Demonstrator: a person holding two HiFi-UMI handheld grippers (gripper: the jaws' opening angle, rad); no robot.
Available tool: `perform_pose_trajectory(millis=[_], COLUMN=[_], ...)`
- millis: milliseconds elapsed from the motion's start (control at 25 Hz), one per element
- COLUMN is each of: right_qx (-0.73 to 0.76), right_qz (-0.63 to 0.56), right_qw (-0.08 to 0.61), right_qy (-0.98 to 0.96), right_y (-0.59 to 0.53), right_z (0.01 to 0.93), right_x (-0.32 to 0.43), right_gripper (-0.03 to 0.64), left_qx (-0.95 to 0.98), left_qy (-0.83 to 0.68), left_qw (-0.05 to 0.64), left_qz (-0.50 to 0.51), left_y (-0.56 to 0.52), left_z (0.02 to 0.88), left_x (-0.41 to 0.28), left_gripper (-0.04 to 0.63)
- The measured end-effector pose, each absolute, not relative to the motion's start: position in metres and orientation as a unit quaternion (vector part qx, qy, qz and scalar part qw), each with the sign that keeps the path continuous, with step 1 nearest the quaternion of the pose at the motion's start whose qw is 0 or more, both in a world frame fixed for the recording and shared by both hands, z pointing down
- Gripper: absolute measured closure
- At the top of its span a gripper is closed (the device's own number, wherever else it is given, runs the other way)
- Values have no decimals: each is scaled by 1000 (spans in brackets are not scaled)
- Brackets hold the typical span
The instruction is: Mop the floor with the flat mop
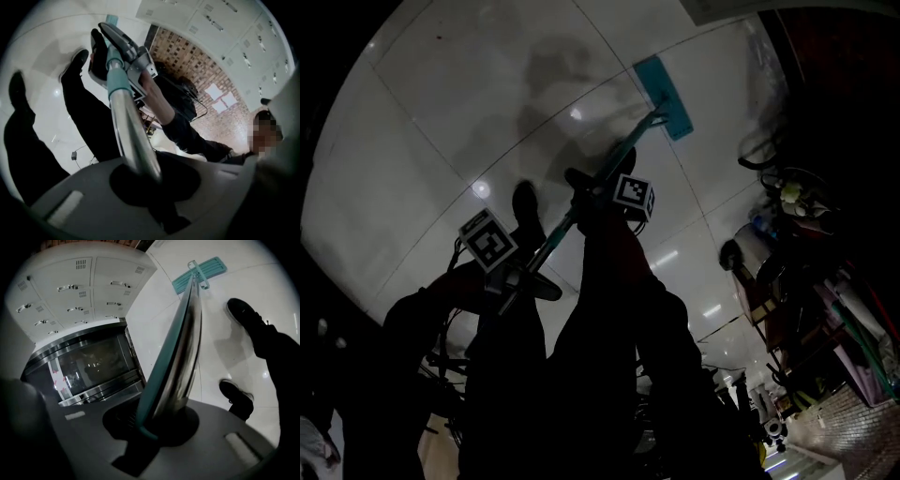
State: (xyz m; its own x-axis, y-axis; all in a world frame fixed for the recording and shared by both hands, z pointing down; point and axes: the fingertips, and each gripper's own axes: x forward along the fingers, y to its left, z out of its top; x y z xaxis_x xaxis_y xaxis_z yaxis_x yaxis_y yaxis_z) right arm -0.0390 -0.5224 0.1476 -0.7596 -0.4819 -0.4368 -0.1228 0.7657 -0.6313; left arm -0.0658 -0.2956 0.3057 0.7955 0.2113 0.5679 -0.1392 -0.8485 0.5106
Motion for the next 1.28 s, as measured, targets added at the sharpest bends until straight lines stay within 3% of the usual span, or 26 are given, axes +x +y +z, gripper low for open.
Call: perform_pose_trajectory(millis=[440, 760, 1000, 1280], right_qx=[-189, -205, -204, -194], right_qz=[-280, -272, -268, -272], right_qw=[305, 312, 305, 287], right_qy=[890, 887, 891, 898], right_y=[-526, -541, -537, -512], right_z=[42, 0, 6, 58], right_x=[157, 245, 237, 136], right_gripper=[538, 538, 538, 538], left_qx=[914, 911, 912, 912], left_qy=[40, 33, 42, 36], left_qw=[245, 233, 239, 253], left_qz=[321, 340, 329, 320], left_y=[-314, -332, -326, -299], left_z=[208, 168, 174, 227], left_x=[125, 204, 199, 106], left_gripper=[554, 554, 555, 563])
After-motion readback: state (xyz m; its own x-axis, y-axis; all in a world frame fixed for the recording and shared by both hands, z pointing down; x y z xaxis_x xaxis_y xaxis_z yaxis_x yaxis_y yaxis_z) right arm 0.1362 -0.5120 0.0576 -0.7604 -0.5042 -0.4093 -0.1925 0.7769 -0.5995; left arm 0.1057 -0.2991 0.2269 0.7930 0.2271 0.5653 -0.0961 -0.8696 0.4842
